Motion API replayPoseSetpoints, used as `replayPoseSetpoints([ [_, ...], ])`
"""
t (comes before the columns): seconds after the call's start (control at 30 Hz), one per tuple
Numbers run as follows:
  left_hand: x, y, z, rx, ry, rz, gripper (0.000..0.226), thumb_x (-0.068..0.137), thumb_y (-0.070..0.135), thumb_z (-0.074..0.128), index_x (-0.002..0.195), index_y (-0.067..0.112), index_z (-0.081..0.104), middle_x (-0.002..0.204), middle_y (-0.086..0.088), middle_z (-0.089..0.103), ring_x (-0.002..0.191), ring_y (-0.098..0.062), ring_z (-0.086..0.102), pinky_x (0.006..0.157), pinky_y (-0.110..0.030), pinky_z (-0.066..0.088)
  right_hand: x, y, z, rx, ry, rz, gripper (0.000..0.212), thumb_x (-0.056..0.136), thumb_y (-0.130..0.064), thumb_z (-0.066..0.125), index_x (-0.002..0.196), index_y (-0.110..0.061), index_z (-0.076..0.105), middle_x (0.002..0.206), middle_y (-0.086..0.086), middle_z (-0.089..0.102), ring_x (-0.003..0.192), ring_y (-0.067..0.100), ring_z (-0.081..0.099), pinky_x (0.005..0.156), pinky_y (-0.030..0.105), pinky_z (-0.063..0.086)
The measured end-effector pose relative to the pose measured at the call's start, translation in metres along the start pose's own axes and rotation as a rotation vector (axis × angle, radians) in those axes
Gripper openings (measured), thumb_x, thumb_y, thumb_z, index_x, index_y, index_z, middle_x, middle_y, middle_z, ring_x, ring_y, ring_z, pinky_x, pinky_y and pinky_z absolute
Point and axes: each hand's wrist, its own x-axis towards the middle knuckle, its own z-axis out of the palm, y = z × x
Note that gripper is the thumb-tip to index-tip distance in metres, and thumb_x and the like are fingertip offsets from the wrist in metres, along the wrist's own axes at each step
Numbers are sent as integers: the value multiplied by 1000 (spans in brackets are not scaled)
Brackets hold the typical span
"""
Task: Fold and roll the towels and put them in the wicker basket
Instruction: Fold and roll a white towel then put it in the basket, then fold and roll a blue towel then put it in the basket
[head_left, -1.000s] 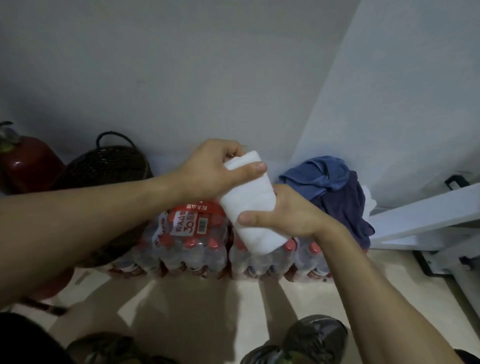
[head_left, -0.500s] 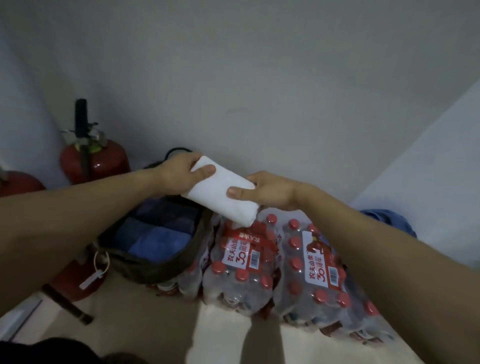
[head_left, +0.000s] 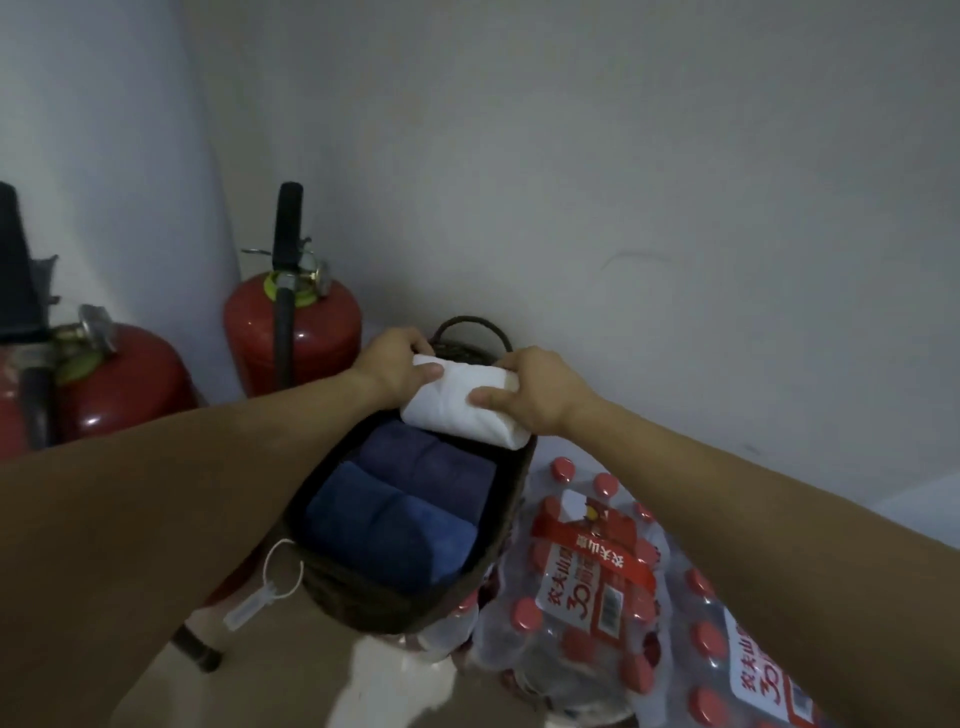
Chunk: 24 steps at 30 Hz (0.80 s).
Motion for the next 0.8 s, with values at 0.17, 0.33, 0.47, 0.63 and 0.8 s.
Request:
replayPoseSetpoints([
  [0.17,-4,-7,-10,110,-14,74,36,89,19,66,121,6,58,123,-11,60,112,-26,56,94,-27,41,22,-9,13,-60,-96,53,47,93,-48,60,114,-6,62,112,12,64,92,24,57,74,29,40],
  [0.33,-16,-9,-14,296,35,163,44,88,25,63,127,9,51,124,-14,57,111,-31,56,96,-37,45,37,-8,23,26,-233,119,42,97,-41,54,122,-8,57,121,11,60,101,24,56,82,31,44],
  [0.47,-28,-13,-12,446,115,364,36,87,25,63,121,14,56,119,-9,47,108,-27,49,93,-44,45,45,-12,31,5,-317,166,43,99,-39,51,128,-8,55,125,11,59,104,24,55,85,33,42],
  [0.63,-25,-27,0,457,-172,276,47,92,29,59,136,16,51,126,-8,46,117,-26,46,102,-40,39,48,-16,24,-190,-326,62,49,95,-45,57,124,-7,57,120,12,62,103,26,58,80,30,43],
  [0.8,-14,-29,8,462,-190,289,49,91,30,58,138,17,49,128,-12,46,119,-30,45,103,-40,38,40,-15,11,-438,14,-349,51,75,-41,79,115,-13,63,119,10,58,102,29,58,76,28,40],
])
